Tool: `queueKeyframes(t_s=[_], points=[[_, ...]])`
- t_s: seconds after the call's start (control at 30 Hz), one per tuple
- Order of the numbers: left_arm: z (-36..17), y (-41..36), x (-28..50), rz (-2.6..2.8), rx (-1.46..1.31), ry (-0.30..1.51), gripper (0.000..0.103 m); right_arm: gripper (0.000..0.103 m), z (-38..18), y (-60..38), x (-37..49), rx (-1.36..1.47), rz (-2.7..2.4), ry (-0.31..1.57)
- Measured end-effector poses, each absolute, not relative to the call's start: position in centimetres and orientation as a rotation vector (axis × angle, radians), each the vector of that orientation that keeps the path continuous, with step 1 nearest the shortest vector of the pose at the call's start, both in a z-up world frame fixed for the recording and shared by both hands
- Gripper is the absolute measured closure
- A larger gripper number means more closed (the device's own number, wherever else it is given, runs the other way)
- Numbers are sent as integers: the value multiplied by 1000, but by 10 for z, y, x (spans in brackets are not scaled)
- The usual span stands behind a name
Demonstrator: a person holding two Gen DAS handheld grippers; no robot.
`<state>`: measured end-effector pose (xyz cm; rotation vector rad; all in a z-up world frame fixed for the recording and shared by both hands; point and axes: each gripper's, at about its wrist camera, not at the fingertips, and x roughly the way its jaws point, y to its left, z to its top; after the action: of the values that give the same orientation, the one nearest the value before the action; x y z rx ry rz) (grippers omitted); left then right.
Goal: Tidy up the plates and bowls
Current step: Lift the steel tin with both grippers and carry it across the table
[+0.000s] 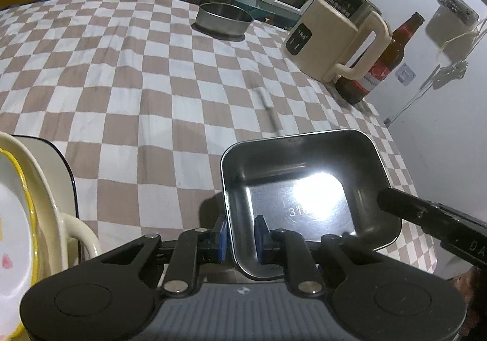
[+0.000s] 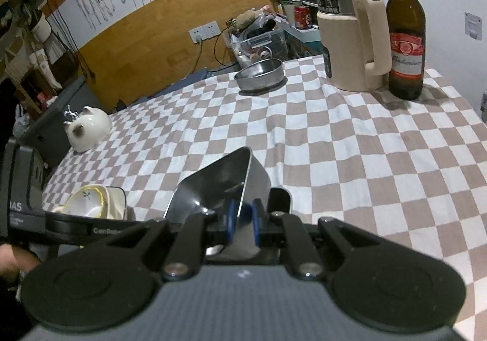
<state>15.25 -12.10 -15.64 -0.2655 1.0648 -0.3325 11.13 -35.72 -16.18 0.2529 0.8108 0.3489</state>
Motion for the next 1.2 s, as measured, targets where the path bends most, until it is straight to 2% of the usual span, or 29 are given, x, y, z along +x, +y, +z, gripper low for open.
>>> queueKeyframes(t_s=[0.5,1.1,1.2], points=[[-162,-120,150,-333,-278,1051,85,92,-185,-354,110,165,294,875],[-162,-118,147,-350,-287,1061,85,98,-203,-361,113,212,249,894],[-164,-116,146,-342,-292,1078,89,99,-204,-365,111,259,239,890]])
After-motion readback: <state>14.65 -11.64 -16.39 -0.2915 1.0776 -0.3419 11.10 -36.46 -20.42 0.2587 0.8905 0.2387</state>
